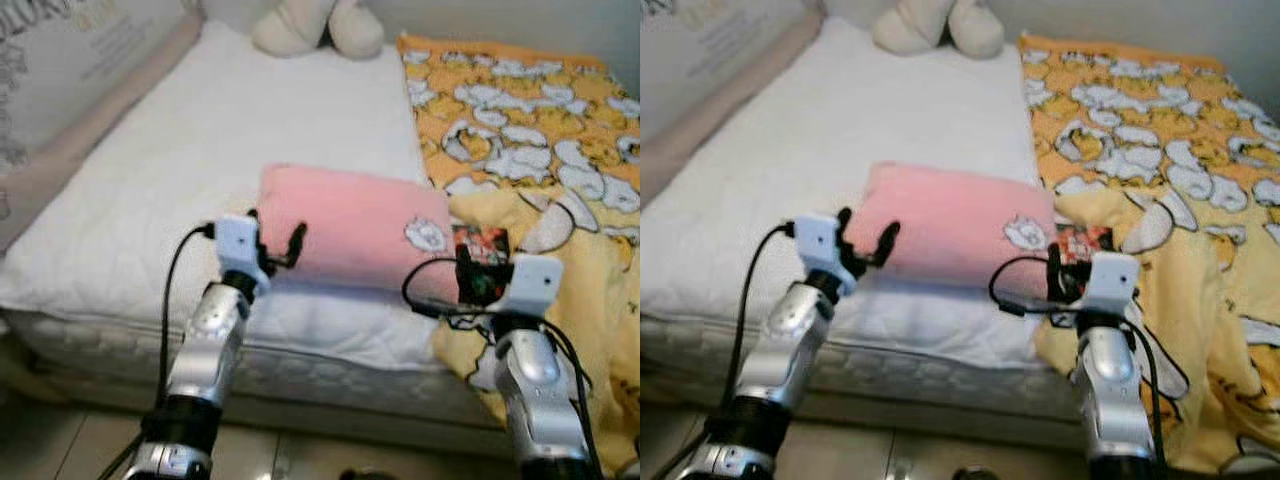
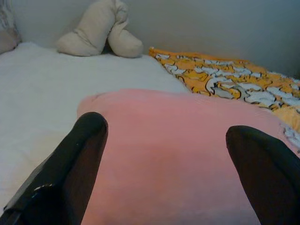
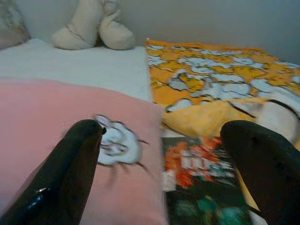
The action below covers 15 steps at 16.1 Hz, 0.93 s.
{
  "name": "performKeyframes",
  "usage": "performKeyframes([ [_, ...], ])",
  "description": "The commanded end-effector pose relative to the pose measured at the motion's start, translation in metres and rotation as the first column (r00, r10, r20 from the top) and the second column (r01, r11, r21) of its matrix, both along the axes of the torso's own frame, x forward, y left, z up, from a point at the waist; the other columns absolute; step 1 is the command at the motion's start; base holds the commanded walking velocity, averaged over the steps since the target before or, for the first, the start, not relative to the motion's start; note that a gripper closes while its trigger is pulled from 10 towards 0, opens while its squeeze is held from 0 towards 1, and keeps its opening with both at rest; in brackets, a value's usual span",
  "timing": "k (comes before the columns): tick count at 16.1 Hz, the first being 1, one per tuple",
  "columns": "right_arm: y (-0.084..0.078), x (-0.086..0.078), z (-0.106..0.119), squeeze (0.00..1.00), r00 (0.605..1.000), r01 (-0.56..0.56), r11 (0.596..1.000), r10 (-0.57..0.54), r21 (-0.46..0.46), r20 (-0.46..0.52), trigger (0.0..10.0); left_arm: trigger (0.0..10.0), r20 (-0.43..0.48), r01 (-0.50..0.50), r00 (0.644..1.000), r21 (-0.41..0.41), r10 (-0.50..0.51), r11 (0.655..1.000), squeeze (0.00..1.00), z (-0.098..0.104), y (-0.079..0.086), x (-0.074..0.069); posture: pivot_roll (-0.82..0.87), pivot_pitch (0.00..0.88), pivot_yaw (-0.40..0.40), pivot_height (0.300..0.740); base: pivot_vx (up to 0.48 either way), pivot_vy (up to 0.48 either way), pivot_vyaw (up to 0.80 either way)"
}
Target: Clean up the room
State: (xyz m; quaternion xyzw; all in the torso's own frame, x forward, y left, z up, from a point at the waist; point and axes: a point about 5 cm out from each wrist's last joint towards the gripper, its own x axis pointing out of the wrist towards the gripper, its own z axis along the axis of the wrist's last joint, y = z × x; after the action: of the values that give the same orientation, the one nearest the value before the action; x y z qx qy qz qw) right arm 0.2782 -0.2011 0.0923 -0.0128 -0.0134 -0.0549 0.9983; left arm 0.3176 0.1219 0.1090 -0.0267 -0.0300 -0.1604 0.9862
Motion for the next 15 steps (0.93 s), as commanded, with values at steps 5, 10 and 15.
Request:
performKeyframes([
  [5, 0.012, 0.017, 0.004, 0.0, 0.999, 0.01, 0.998, -0.012, 0.056, 0.035, 10.0, 10.0, 0.085, -0.008, 0.996, 0.005, 0.007, 1.0, 0.0, 0.027, -0.005, 0.013, -0.04, 0.0, 0.02, 0.74, 0.478, 0.0, 0.0],
  [10, 0.004, 0.022, 0.009, 0.0, 0.998, 0.005, 0.999, -0.007, 0.035, 0.056, 10.0, 10.0, 0.092, -0.014, 0.996, -0.007, 0.015, 1.0, 0.0, 0.03, -0.009, 0.017, -0.06, 0.0, 0.006, 0.74, 0.48, 0.0, 0.0],
  [15, 0.009, 0.043, 0.02, 0.0, 1.0, -0.009, 0.985, 0.007, 0.17, 0.009, 10.0, 10.0, 0.104, -0.061, 0.993, -0.013, 0.062, 0.998, 0.0, 0.031, 0.001, 0.013, 0.01, 0.0, -0.03, 0.74, 0.277, 0.0, 0.0],
])
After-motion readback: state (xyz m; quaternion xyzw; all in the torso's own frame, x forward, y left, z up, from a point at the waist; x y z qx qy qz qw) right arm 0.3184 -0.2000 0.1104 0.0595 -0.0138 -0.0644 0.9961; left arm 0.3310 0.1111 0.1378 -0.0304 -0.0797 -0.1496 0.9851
